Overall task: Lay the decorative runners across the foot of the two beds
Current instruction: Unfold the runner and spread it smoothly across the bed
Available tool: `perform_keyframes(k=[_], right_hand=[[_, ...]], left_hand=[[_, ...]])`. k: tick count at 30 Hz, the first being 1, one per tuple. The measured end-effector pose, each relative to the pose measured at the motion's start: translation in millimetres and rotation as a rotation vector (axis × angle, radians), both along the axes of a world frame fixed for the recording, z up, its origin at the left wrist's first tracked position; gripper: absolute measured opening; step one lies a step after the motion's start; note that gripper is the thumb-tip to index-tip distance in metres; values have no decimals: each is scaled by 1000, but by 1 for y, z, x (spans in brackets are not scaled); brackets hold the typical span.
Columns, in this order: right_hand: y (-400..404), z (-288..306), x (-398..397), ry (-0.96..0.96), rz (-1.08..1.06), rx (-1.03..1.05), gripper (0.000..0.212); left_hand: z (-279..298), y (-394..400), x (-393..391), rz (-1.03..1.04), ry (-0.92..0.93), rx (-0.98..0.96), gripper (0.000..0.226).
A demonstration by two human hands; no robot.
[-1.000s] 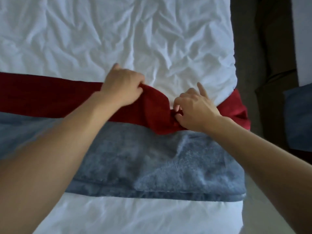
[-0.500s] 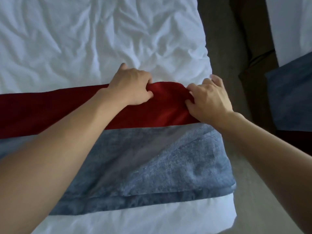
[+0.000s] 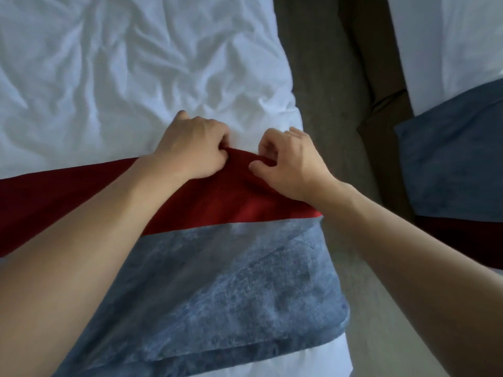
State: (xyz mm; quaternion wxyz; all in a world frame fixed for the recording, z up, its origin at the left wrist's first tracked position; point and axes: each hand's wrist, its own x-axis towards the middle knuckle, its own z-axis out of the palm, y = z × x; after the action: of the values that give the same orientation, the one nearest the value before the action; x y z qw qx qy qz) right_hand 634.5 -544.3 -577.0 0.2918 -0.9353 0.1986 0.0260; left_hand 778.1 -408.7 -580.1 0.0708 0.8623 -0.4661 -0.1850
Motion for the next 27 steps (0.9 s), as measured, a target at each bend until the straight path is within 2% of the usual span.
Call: perform_keyframes(k=[3, 5, 7, 10, 12, 15, 19, 23, 27], right_hand=[[-14, -2, -10, 8, 86, -75, 20], [-25, -4, -15, 1, 161, -220, 19], [-41, -4, -20, 47, 137, -302, 22], [-59, -8, -27, 128, 63, -284, 21], [-57, -11, -31, 106, 62, -254, 17], [-58, -17, -33, 66, 50, -305, 13], [-86, -19, -26, 98, -72, -302, 14], [-86, -24, -21, 55, 5, -275, 13], [-101, -24, -20, 26, -174, -303, 23]], left_hand=[[-1, -17, -8, -12, 88, -22, 9], [0, -30, -15, -60, 70, -30, 8], [2, -37, -13, -53, 18, -49, 6], [2, -40, 2, -19, 9, -28, 7], [3, -48, -4, -75, 29, -1, 12], [4, -61, -16, -167, -36, -13, 18], [4, -71, 10, -73, -67, -15, 16], [3, -76, 11, -134, -47, 24, 22], [2, -79, 24, -24, -99, 39, 21]])
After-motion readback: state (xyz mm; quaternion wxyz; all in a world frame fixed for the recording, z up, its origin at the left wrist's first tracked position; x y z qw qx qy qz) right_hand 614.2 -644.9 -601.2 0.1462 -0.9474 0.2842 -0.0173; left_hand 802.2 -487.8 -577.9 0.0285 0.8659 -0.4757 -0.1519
